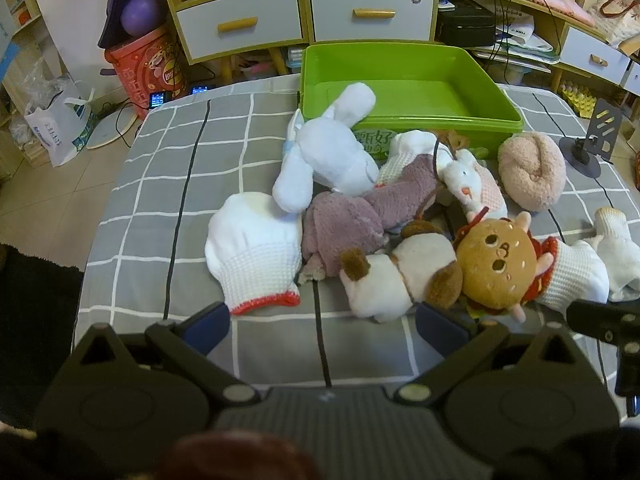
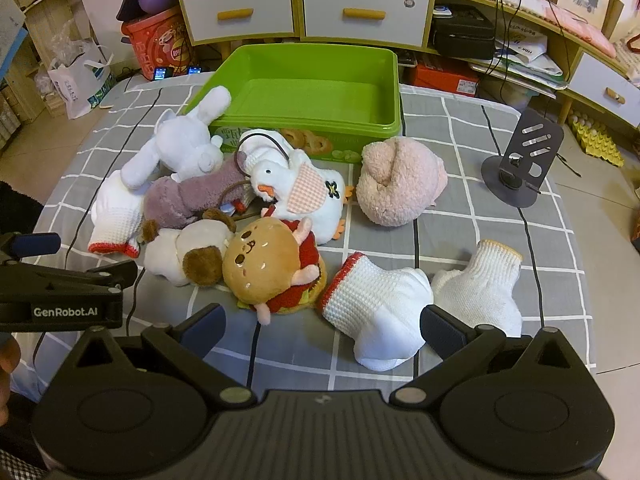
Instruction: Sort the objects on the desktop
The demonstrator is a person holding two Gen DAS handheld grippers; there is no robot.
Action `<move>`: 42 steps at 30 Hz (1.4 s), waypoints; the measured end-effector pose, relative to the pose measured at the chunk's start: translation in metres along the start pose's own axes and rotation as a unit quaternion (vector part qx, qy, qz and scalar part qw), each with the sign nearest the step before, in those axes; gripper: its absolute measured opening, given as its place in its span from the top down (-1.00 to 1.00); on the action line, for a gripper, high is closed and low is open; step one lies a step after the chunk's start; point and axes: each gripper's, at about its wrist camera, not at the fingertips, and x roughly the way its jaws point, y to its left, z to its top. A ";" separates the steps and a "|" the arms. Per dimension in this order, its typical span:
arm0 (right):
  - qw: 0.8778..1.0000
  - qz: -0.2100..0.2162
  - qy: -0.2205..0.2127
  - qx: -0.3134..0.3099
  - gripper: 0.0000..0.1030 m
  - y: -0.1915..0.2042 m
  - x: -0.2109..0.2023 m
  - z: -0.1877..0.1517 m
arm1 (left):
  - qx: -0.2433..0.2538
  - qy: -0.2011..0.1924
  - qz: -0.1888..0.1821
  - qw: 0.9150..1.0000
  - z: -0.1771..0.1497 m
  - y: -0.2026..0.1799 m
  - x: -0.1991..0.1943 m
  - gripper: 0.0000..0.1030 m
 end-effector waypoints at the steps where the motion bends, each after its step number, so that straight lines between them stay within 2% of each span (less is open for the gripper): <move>1: 1.000 0.000 0.000 0.000 -1.00 -0.001 0.000 -0.001 | 0.000 0.000 0.000 1.000 0.000 0.000 0.000 -0.99; 15: 1.000 0.000 0.000 0.000 -1.00 -0.002 0.001 0.000 | -0.004 0.002 0.005 1.000 0.002 0.002 0.002 -0.99; 22: 1.000 0.000 -0.003 0.015 -1.00 -0.008 0.004 0.009 | -0.023 0.001 0.006 1.000 0.008 0.015 0.007 -0.99; 36: 0.997 0.001 0.010 0.080 -1.00 -0.051 0.050 0.032 | -0.057 -0.009 0.013 0.998 0.033 0.046 0.045 -0.99; 42: 0.995 -0.005 0.015 0.096 -1.00 -0.062 0.073 0.047 | -0.070 -0.020 0.002 0.997 0.050 0.050 0.056 -0.99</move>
